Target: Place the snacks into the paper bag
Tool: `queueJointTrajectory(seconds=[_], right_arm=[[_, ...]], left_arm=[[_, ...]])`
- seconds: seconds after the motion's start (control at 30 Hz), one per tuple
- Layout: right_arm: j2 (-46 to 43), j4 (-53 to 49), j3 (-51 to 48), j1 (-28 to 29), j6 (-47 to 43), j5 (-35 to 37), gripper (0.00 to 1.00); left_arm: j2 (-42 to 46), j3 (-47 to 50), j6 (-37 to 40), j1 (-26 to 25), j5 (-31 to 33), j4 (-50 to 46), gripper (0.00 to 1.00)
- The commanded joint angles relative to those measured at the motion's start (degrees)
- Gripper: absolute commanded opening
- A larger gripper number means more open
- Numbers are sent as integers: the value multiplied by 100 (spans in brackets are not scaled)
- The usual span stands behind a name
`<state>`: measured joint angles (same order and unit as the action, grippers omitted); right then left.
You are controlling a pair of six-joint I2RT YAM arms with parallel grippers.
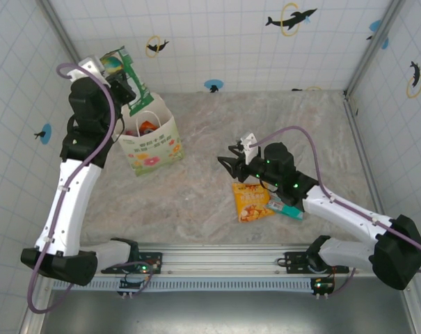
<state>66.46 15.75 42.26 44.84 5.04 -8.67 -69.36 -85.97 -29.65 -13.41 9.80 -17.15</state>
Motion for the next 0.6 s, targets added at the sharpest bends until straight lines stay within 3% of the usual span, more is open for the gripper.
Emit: queueJointTrajectory(seconds=[0.0, 0.1, 0.23, 0.37, 0.57], right_arm=[[77, 266, 174, 100, 63, 65, 56], [100, 168, 211, 172, 17, 114, 56], [91, 105, 204, 240, -20, 177, 56], [79, 59, 195, 277, -38, 208, 56], [-13, -34, 168, 324, -64, 308, 56]], left_arm=[[-8, -258, -77, 75, 466, -84, 0], [-11, -382, 297, 80, 855, -313, 0], [238, 1, 848, 89, 1234, 173, 0], [205, 177, 1158, 124, 1295, 489, 0], [-381, -248, 1174, 206, 875, -279, 0]])
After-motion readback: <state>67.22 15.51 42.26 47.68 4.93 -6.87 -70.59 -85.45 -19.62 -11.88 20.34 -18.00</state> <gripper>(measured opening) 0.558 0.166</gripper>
